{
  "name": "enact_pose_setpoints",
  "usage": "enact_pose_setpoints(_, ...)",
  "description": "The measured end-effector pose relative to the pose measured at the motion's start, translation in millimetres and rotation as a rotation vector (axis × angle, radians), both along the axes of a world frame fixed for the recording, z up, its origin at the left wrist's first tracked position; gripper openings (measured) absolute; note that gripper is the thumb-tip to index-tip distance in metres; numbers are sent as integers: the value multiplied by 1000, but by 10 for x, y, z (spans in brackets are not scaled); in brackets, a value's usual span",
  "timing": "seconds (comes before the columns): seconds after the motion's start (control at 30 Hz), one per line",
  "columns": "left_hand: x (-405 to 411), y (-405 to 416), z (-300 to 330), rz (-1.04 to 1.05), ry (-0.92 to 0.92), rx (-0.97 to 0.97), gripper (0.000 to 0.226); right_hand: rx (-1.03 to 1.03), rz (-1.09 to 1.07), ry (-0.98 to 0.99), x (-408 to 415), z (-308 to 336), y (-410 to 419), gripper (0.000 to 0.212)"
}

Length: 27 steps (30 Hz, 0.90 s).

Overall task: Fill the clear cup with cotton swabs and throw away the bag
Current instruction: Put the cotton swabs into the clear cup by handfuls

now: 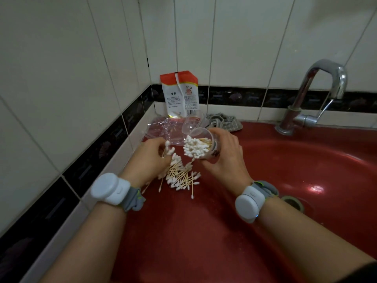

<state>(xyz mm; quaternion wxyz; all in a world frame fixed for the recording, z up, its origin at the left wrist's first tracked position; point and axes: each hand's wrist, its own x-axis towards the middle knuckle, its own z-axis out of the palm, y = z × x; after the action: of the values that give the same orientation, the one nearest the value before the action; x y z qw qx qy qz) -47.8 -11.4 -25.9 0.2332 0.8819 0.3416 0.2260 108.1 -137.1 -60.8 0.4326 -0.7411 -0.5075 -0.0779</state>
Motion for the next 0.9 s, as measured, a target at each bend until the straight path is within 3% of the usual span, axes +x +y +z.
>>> enact_pose_setpoints(0.13, -93, 31, 87, 63, -156, -138, 4, 1, 1, -8, -20, -18, 16, 68)
enact_pose_setpoints(0.3, -169, 46, 122, 49, -394, -464, 7, -1, 4, -5, -42, -24, 25, 68)
enact_pose_setpoints(0.4, -175, 76, 89, 49, -403, -496, 8, -7, 8, -4, -54, -31, 26, 69)
enact_pose_setpoints(0.53, -149, 60, -5, 59, -202, -404, 6, -13, 3, -18, -60, -38, 37, 69)
enact_pose_setpoints(0.6, -162, 69, -42, 83, -184, -389, 5, -9, 9, -13, -61, -35, 36, 69)
enact_pose_setpoints(0.73, -242, 83, 48, 90, -381, -434, 15, -17, 15, -22, -42, -42, 36, 69)
enact_pose_setpoints(0.9, -324, 70, 213, 13, -555, -623, 8, -24, 29, -29, -40, -48, 34, 70)
